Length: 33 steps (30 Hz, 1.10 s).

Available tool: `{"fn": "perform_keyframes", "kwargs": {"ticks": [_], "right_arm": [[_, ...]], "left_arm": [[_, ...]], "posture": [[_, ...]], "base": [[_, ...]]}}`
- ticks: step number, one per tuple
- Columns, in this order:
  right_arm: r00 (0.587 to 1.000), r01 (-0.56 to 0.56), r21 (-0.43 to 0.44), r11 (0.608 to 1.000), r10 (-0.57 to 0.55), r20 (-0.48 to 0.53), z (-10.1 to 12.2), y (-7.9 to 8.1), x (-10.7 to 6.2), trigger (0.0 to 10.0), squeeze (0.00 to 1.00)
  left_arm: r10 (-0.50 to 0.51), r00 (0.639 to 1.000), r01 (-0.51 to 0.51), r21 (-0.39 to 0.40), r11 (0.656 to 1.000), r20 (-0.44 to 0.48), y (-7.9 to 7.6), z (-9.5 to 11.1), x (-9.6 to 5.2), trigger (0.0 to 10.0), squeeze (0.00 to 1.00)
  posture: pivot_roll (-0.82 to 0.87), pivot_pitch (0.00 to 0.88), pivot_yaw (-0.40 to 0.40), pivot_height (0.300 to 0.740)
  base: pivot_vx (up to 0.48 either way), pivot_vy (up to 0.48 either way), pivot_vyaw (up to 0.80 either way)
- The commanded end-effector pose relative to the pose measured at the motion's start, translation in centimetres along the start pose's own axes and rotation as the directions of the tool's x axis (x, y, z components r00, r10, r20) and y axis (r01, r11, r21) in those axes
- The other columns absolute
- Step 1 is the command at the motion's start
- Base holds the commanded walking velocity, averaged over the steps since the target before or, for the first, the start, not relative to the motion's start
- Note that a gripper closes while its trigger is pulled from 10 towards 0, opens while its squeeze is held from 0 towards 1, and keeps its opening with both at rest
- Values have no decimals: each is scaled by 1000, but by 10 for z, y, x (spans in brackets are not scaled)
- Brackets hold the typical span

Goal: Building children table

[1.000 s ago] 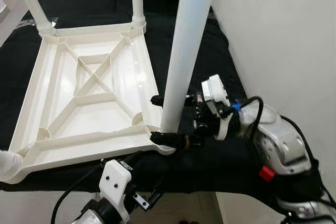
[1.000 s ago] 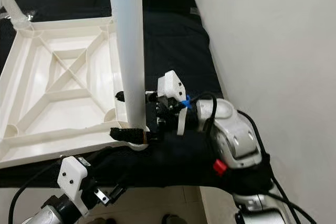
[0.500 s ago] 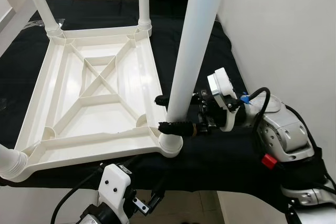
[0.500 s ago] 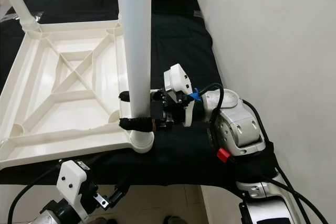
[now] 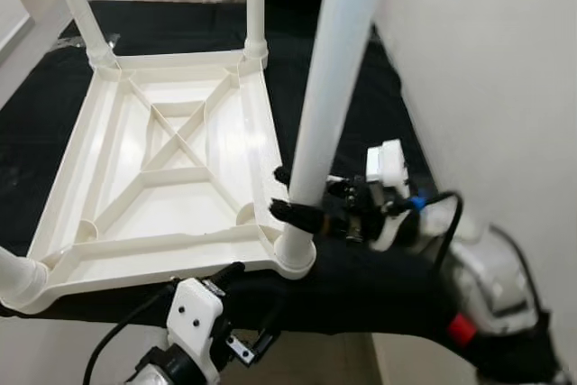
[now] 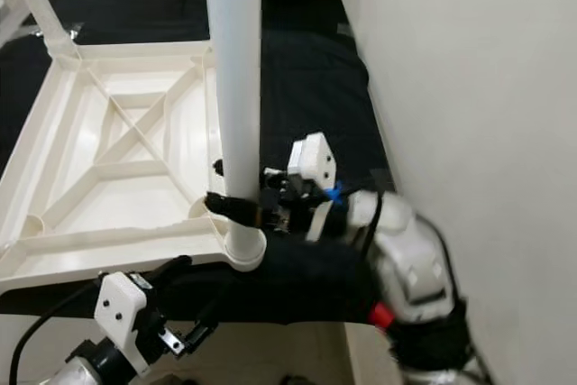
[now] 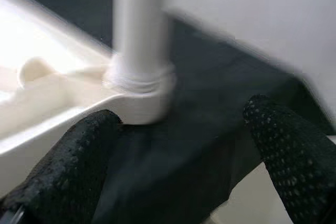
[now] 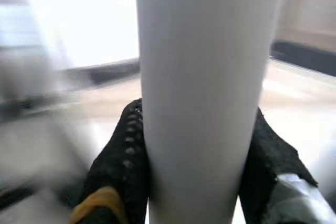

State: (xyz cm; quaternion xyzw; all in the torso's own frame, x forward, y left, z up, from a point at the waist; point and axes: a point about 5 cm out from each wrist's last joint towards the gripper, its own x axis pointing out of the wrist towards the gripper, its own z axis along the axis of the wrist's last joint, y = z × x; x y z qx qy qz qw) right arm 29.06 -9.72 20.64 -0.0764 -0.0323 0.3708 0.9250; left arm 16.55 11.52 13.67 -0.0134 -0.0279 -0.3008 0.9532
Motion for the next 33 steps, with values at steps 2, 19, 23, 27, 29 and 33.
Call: {"fn": "perform_keyframes", "kwargs": {"ticks": [2,19,23,27,29,33], "right_arm": [[836,320,-16,947,-290,-466,-91,-19,-43,0,0],[986,86,84,993,-73,-153,-33,3,-6,10000,1000],[994,-110,82,991,110,-6,-8,3,-5,10000,1000],[937,-348,-31,937,349,12,8,-1,-13,10000,1000],[905,-426,-56,903,425,-26,8,-1,-16,10000,714],[795,-607,-87,790,603,-68,14,-1,-18,10000,0]], "left_arm": [[-2,1000,2,-17,1000,-27,-1,-4,-5,10000,0],[-5,999,5,-20,1000,-32,-2,-9,-4,10000,0],[-7,1000,7,-23,1000,-30,-3,-8,-3,10000,0],[-4,1000,3,-24,1000,-25,-4,-7,-3,10000,0],[-2,1000,2,-24,1000,-24,-4,-7,-3,10000,0],[-1,1000,1,-23,1000,-23,-4,-7,-3,10000,0]], "posture": [[58,185,-34,740],[39,152,-43,740],[42,153,-47,740],[50,161,-47,740],[54,160,-48,740],[59,160,-45,740]], "base": [[0,0,0],[0,0,0],[0,0,0],[0,0,0],[0,0,0],[0,0,0]]}}
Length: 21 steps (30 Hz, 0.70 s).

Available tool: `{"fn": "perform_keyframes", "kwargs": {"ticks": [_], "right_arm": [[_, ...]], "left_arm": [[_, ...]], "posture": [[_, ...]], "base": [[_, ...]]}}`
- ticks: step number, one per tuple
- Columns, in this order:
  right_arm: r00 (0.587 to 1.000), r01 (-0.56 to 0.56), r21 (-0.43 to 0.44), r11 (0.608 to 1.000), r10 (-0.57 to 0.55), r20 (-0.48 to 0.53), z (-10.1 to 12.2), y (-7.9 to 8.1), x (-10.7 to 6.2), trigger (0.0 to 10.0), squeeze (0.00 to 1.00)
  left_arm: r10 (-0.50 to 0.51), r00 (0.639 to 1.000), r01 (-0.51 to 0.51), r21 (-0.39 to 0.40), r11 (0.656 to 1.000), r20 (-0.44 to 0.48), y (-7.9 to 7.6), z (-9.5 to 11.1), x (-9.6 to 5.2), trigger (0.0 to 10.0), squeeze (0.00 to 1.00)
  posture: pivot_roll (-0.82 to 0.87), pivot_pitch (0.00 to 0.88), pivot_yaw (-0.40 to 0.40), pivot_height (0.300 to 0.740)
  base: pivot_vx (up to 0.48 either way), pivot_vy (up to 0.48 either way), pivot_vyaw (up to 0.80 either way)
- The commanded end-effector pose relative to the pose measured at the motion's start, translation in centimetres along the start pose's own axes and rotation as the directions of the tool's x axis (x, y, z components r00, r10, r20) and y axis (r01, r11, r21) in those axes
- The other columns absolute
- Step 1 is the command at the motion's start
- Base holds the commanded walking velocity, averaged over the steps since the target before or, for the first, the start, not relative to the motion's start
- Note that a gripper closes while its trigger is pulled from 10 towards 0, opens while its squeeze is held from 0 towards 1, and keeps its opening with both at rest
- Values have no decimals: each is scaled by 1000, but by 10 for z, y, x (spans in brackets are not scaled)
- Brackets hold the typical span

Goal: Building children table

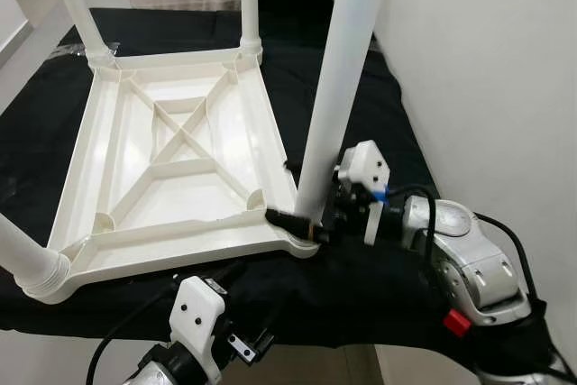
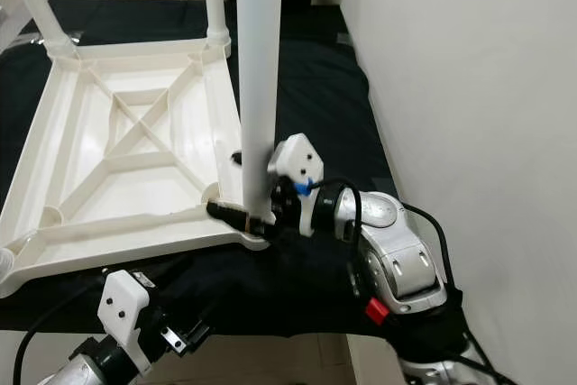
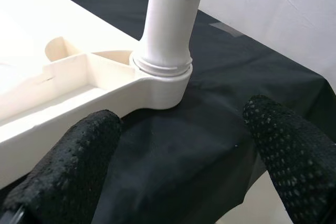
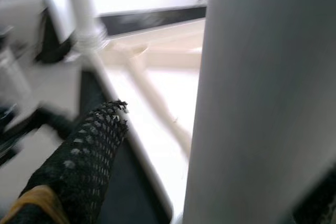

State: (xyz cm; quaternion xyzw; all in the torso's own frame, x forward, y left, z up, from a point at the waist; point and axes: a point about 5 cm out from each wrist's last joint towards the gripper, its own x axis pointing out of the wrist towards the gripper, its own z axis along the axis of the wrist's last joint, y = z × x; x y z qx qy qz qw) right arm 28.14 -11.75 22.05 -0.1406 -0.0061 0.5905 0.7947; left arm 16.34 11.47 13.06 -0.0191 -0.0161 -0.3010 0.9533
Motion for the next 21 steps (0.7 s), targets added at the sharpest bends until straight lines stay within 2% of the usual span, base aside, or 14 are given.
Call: {"fn": "perform_keyframes", "kwargs": {"ticks": [1,6,10,11,21], "right_arm": [[991,-132,-11,991,133,22,2,7,6,10000,0],[983,-174,-58,983,177,48,13,-7,11,10000,0],[979,-193,-70,979,197,57,17,-11,10,10000,0],[976,-205,-71,976,209,56,18,-14,7,0,0],[970,-244,-31,969,244,19,6,-14,-15,0,0]], "left_arm": [[-1,1000,1,-5,1000,-4,-3,-1,-1,10000,0],[-1,1000,1,-4,1000,-4,-4,0,-1,10000,0],[0,1000,0,-2,1000,-4,-4,1,-2,10000,0],[1,1000,-1,-2,1000,-4,-4,1,-2,10000,0],[-5,1000,5,-3,1000,-9,-4,1,-2,10000,0]], "posture": [[59,160,-45,740],[65,164,-47,740],[67,170,-43,740],[66,169,-42,740],[70,175,-51,740]], "base": [[0,0,0],[0,0,0],[0,0,0],[0,0,0],[0,0,0]]}}
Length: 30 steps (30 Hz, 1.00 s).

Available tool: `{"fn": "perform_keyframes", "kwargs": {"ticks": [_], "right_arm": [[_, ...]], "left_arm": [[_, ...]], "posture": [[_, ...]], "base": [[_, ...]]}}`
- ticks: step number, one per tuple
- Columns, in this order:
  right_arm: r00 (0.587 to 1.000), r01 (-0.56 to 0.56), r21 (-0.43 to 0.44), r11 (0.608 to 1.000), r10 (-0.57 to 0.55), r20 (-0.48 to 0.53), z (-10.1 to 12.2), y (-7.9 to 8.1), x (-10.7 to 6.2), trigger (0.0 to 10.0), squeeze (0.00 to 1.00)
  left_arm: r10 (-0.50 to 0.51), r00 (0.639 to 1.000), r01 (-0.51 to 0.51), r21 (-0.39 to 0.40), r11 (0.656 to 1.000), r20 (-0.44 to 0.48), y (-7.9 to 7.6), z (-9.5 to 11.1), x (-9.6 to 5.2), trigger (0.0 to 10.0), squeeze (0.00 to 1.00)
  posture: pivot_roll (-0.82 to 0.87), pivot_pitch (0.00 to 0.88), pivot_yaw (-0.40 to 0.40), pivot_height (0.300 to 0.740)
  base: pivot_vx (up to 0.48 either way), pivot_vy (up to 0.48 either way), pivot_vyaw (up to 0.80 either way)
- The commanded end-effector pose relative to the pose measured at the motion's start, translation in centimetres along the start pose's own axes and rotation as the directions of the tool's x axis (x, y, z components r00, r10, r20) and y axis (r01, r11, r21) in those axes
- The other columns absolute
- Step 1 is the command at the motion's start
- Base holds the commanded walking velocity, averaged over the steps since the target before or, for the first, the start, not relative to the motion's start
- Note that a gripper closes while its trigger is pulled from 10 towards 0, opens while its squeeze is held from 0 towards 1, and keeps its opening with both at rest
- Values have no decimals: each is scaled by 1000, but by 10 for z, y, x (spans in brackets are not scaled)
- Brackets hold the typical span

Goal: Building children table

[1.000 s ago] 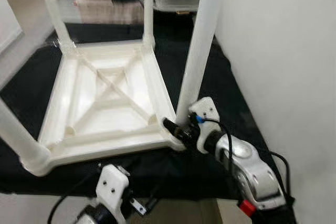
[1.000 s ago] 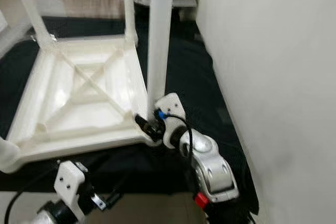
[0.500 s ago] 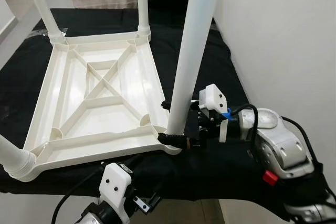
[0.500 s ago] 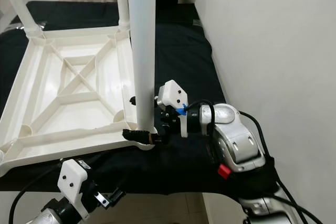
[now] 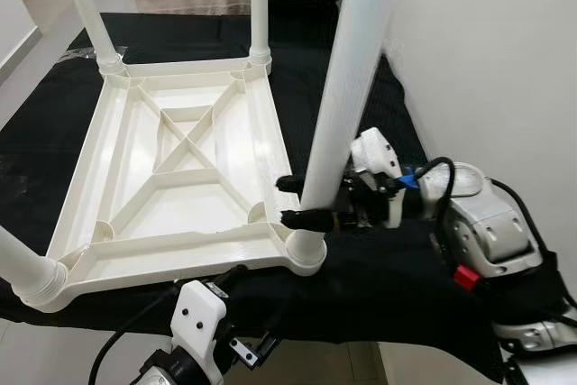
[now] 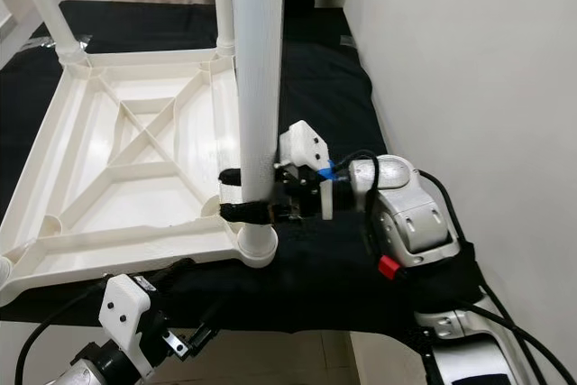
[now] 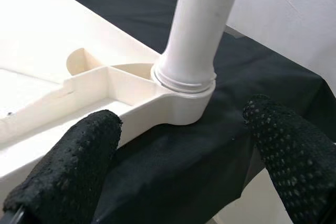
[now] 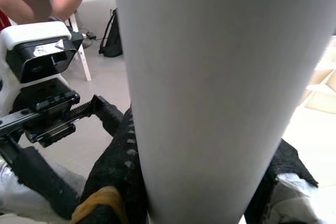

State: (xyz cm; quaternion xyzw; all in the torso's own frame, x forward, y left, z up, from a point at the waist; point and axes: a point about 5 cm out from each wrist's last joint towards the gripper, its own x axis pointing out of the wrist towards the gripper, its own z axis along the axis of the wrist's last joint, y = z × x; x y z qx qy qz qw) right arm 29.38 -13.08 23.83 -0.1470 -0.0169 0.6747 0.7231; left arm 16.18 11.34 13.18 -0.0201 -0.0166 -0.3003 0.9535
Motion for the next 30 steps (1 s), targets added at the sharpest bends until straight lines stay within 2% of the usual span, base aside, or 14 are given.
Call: {"fn": "perform_keyframes", "kwargs": {"ticks": [1,5,9,12,16,17,18,19,20,21,22,24,28,30], "right_arm": [[1000,-26,26,999,26,-7,-8,8,-3,0,0],[1000,10,70,997,-11,26,-12,14,-1,0,0],[985,144,188,972,-159,70,-29,30,2,0,0],[947,281,306,909,-315,65,-43,36,6,0,0],[946,261,375,889,-313,83,-44,46,15,0,0],[938,299,416,859,-344,36,-50,55,26,0,0],[851,519,374,769,-508,-136,-64,51,34,0,0],[851,519,374,769,-508,-136,-64,51,34,0,0],[670,742,299,600,-679,-300,-74,50,29,0,0],[670,742,299,600,-679,-300,-74,50,29,0,0],[501,865,217,452,-769,-396,-80,50,20,0,0],[466,884,168,437,-789,-400,-77,53,23,0,0],[500,864,138,485,-789,-357,-68,52,32,0,0],[485,872,122,474,-804,-343,-64,45,32,0,0]], "left_arm": [[-6,1000,6,-1,1000,-11,-2,0,-2,10000,0],[0,1000,0,1,1000,-10,-2,-1,-2,10000,0],[6,1000,-6,3,1000,-10,-1,0,-4,10000,0],[-2,1000,2,1,1000,-13,0,-1,-4,10000,0],[-3,1000,3,1,1000,-14,0,-1,-4,10000,0],[-4,1000,4,2,1000,-14,1,-1,-3,10000,0],[-1,1000,1,4,1000,-15,2,-1,-3,10000,0],[-1,1000,1,4,1000,-15,2,-1,-3,10000,0],[3,1000,-3,5,1000,-14,2,-1,-4,10000,0],[3,1000,-3,5,1000,-14,2,-1,-4,10000,0],[6,1000,-6,4,1000,-15,1,-2,-4,10000,0],[6,1000,-6,3,1000,-17,1,-2,-4,10000,0],[-5,1000,5,3,1000,-18,1,-3,-2,10000,0],[-5,1000,5,5,1000,-16,2,-3,-1,10000,0]], "posture": [[70,176,-54,740],[67,178,-56,740],[57,181,-51,740],[54,180,-51,740],[51,184,-54,740],[49,191,-53,740],[41,179,-56,740],[41,179,-56,740],[41,181,-55,740],[41,181,-55,740],[52,177,-57,740],[52,164,-57,740],[48,165,-59,740],[47,165,-60,740]], "base": [[0,0,0],[0,0,0],[0,0,0],[0,0,0],[0,0,0],[0,0,0],[0,0,0],[0,0,0],[0,0,0],[0,0,0],[0,0,0],[0,0,0],[0,0,0],[0,0,0]]}}
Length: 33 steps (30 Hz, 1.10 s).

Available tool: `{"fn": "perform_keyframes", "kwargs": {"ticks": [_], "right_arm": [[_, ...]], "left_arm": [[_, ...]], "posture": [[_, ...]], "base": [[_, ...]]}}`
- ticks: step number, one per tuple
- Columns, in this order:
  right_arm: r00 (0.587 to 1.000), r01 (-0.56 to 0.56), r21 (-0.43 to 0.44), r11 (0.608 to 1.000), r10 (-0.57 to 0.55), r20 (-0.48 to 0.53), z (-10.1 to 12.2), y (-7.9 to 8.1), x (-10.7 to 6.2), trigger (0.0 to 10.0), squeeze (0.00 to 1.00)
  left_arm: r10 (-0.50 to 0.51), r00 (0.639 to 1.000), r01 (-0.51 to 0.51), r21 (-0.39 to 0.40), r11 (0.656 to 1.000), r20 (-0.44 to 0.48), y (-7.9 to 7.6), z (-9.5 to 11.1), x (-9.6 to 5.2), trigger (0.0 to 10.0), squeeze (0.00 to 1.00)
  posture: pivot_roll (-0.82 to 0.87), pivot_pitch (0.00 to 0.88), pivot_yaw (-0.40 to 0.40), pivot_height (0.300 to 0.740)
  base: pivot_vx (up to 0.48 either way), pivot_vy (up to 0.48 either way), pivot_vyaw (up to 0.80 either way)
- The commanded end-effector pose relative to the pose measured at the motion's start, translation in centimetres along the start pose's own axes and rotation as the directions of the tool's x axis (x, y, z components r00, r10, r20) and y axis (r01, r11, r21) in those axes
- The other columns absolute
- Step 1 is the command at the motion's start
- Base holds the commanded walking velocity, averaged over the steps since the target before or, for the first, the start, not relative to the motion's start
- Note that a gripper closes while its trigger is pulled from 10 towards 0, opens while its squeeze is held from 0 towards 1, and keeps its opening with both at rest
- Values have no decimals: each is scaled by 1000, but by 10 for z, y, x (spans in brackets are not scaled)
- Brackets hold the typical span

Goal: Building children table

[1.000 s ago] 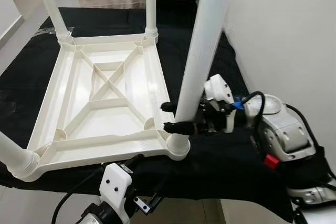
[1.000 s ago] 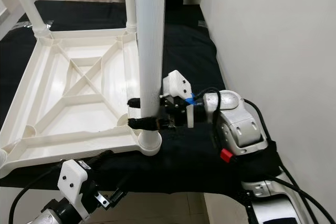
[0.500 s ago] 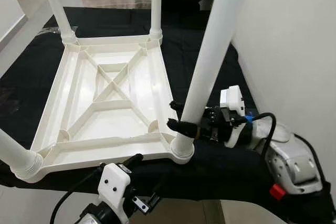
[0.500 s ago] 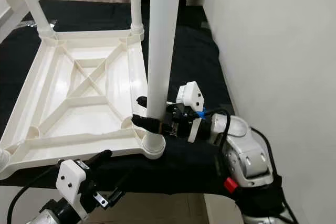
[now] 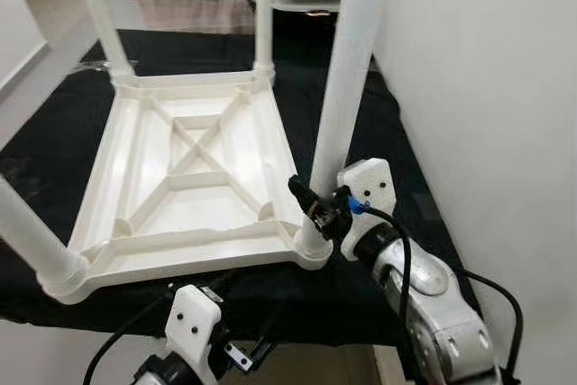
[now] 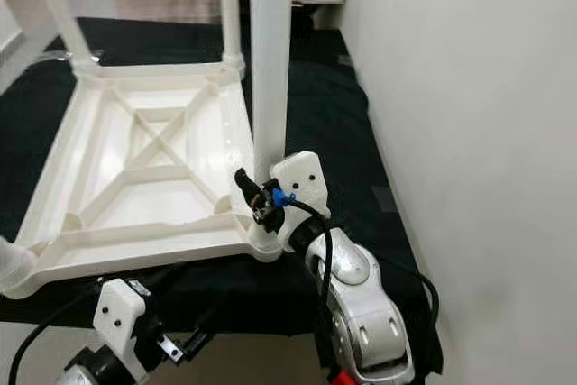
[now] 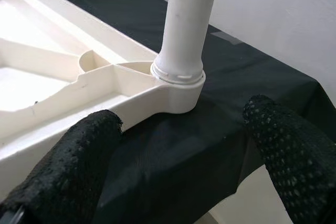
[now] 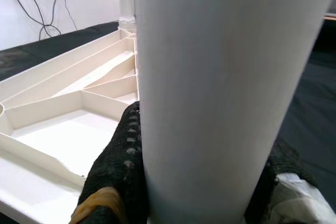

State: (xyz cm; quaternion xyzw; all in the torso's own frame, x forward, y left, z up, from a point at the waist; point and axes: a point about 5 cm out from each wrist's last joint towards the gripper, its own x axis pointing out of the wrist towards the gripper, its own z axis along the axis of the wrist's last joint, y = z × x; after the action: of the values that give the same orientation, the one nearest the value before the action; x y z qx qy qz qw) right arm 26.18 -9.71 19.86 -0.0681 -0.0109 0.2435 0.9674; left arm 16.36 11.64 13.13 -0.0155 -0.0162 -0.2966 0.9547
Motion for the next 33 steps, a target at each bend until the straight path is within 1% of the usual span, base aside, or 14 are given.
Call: {"fn": "perform_keyframes", "kwargs": {"ticks": [1,3,4,6,7,8,14,18,19,20,23,31,32,33], "right_arm": [[977,55,-2,998,-55,-207,-35,-10,3,0,0],[980,46,5,999,-44,-196,-32,-10,6,0,0],[988,6,-12,1000,-8,-155,-25,-11,10,10000,0],[993,-48,-1,999,47,-111,-16,-9,14,10000,0],[991,-123,5,992,123,-58,-5,-7,17,10000,690],[969,-247,29,969,247,8,7,-4,18,10000,1000],[830,-540,-81,838,546,115,33,-15,9,10000,1000],[803,-578,-97,810,586,111,34,-18,7,10000,1000],[753,-641,-108,760,650,101,36,-20,4,10000,1000],[686,-715,-117,690,724,80,38,-20,1,10000,75],[557,-821,-154,550,830,-2,40,-23,0,10000,0],[501,-847,-199,493,866,10,50,-29,16,10000,0],[494,-851,-204,485,870,10,52,-30,18,8510,0],[488,-853,-204,480,873,13,53,-32,18,0,0]], "left_arm": [[-8,1000,8,-3,1000,-9,-2,-2,0,10000,0],[-4,1000,4,-2,1000,-7,-2,-2,0,10000,0],[-2,1000,2,-2,1000,-6,-2,-2,0,10000,0],[0,1000,0,-2,1000,-5,-2,-1,0,10000,0],[1,1000,-1,-2,1000,-5,-2,-1,0,10000,0],[-1,1000,0,-3,1000,-5,-2,-1,0,10000,0],[-8,1000,8,-8,1000,-6,-4,-1,0,10000,0],[-9,1000,9,-8,1000,-6,-4,-2,1,10000,0],[-9,1000,9,-8,1000,-6,-5,-1,1,10000,0],[-8,1000,8,-8,1000,-6,-5,-1,1,10000,0],[-9,1000,9,-9,1000,-8,-7,-2,0,10000,0],[-5,1000,5,-7,1000,-11,-8,-2,-1,10000,0],[-4,1000,4,-6,1000,-10,-8,-2,-1,10000,0],[-1,1000,1,-5,1000,-10,-8,-1,-1,10000,0]], "posture": [[47,166,-62,740],[47,169,-61,740],[47,166,-60,740],[48,164,-60,740],[48,167,-57,740],[47,166,-55,740],[54,164,-53,740],[54,164,-53,740],[58,166,-52,740],[59,167,-52,740],[67,163,-55,740],[87,165,-64,740],[88,176,-63,740],[87,184,-60,740]], "base": [[0,0,0],[0,0,0],[0,0,0],[0,0,0],[0,0,0],[0,0,0],[0,0,0],[0,0,0],[0,0,0],[0,0,0],[0,0,0],[0,0,0],[0,0,0],[0,0,0]]}}
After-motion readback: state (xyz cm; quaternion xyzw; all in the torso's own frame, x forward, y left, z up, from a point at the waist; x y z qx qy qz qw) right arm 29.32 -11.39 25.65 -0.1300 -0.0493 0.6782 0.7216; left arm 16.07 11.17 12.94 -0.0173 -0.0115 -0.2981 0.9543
